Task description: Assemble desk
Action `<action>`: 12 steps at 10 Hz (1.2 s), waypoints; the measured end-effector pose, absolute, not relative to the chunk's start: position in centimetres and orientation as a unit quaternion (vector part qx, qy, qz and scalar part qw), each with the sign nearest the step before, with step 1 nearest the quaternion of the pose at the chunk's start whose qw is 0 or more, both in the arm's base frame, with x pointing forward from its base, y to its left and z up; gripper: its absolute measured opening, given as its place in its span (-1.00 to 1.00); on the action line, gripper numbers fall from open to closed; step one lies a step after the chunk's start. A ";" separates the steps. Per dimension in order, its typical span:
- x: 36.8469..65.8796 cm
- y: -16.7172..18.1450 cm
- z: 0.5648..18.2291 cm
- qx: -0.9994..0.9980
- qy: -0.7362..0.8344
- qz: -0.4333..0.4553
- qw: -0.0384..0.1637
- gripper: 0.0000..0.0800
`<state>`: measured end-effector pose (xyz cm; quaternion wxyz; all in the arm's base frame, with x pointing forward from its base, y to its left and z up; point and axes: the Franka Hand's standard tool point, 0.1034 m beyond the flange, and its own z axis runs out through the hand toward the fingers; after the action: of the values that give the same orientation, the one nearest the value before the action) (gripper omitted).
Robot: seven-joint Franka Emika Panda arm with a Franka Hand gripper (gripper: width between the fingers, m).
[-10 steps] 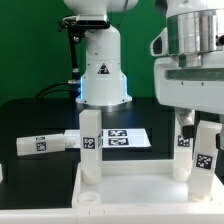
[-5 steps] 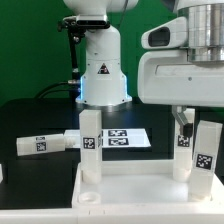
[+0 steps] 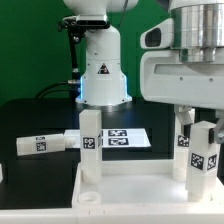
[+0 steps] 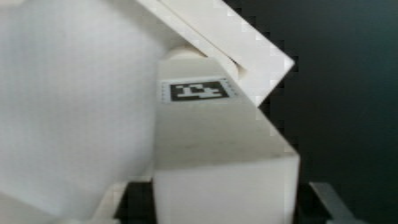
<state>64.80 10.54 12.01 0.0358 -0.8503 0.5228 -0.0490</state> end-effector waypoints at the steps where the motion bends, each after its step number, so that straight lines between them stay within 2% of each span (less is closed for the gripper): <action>1: 64.6 10.5 12.0 -0.796 0.603 -0.041 0.037 -0.25; 4: 64.2 10.6 11.9 -0.618 0.783 -0.020 0.072 -0.25; 6: 64.2 10.8 11.9 -0.596 0.799 -0.018 0.072 -0.25; 7: 64.2 10.7 11.8 -0.646 0.760 -0.022 0.071 0.00; 8: 64.2 10.7 11.8 -0.700 0.711 -0.027 0.069 0.35; 9: 64.2 10.8 11.8 -0.758 0.648 -0.033 0.067 0.54; 12: 64.1 10.7 11.7 -0.841 0.536 -0.041 0.060 0.62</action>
Offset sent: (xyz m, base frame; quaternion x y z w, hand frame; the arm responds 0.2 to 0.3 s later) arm 0.0056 0.0021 -0.0023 0.0878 -0.0382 0.3524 0.9309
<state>64.14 10.70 11.70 0.0602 -0.8409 0.5362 -0.0412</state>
